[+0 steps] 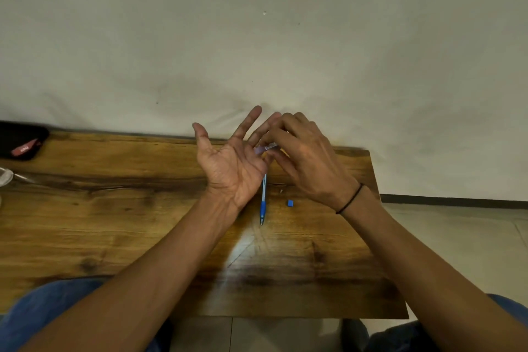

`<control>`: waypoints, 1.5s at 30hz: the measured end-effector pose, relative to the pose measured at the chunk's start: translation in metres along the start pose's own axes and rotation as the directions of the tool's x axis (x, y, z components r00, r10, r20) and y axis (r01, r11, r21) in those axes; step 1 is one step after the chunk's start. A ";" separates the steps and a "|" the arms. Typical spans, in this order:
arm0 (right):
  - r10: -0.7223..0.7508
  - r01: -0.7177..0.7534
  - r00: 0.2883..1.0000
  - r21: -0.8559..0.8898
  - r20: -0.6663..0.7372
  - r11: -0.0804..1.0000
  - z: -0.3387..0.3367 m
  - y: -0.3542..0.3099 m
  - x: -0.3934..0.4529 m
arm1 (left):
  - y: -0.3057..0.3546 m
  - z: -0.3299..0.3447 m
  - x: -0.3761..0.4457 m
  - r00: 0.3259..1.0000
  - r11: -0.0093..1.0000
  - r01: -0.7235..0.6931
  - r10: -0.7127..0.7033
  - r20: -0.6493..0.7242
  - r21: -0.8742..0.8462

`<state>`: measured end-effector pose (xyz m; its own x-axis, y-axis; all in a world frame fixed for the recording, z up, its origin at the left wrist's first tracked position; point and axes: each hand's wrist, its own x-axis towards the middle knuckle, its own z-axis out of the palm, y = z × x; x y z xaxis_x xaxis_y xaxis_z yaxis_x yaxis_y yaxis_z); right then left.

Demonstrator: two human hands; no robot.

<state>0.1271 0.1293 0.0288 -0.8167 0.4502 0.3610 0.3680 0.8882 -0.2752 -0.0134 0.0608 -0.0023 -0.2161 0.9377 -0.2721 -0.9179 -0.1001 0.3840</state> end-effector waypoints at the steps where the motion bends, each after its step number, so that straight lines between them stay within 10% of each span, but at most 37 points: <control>1: -0.015 0.015 1.000 -0.036 0.017 0.999 -0.002 0.000 0.000 | -0.001 0.001 -0.001 1.000 1.000 -0.005 0.005 -0.003 0.004; 45: -0.069 0.069 0.998 -0.097 0.001 0.993 0.003 0.004 -0.003 | -0.005 0.001 0.003 0.993 0.993 -0.011 0.025 -0.119 0.122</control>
<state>0.1297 0.1317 0.0239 -0.8407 0.3879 0.3778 0.3522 0.9217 -0.1624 -0.0090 0.0644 -0.0047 -0.2776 0.8884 -0.3656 -0.8682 -0.0690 0.4914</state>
